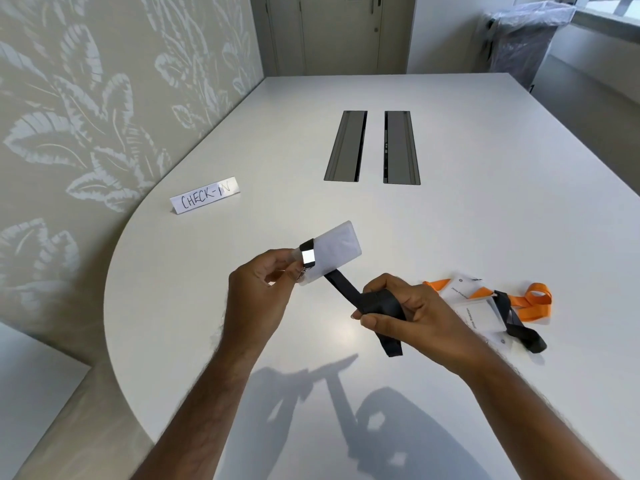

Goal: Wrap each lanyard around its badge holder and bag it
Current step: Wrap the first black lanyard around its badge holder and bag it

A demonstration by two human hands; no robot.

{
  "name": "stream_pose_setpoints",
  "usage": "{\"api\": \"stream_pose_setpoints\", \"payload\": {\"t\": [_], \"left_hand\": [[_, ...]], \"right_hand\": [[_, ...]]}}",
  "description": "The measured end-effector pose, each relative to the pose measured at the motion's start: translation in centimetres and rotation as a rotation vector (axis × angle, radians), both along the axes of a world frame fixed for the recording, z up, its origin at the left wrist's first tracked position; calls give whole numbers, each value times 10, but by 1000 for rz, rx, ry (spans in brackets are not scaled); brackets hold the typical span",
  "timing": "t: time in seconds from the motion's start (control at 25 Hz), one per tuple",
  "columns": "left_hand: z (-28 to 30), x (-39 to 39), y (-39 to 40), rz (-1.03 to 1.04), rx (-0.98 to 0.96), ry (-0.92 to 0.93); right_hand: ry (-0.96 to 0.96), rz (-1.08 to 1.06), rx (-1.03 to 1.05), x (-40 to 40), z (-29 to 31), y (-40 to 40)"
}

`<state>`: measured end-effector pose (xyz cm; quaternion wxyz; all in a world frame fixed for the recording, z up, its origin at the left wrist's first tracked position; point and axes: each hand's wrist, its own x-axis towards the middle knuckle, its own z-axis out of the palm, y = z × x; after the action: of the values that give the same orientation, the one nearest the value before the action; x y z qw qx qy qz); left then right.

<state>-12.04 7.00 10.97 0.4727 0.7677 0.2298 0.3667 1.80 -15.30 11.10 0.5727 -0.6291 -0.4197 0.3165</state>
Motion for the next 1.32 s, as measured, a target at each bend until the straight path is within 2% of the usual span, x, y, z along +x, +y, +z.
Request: {"api": "stream_pose_setpoints", "payload": {"t": [0.24, 0.32, 0.44, 0.68, 0.92, 1.08, 1.2, 1.32], "left_hand": [[-3, 9, -8, -16, 166, 129], [-5, 9, -10, -64, 174, 172], [-7, 7, -15, -167, 188, 204], [3, 3, -20, -355, 234, 159], [6, -4, -10, -441, 106, 116], [15, -5, -6, -435, 49, 32], [25, -4, -3, -378, 26, -12], [29, -2, 1, -310, 26, -2]], "right_hand": [[88, -8, 179, 5, 21, 3], [33, -70, 221, 10, 28, 8], [-71, -167, 159, 19, 34, 17], [-11, -280, 62, 36, 26, 35], [171, -161, -96, 46, -5, 35], [189, -77, -202, 47, -31, 26], [217, -61, -136, 36, -41, 19], [164, 29, -51, 24, -40, 14]]}}
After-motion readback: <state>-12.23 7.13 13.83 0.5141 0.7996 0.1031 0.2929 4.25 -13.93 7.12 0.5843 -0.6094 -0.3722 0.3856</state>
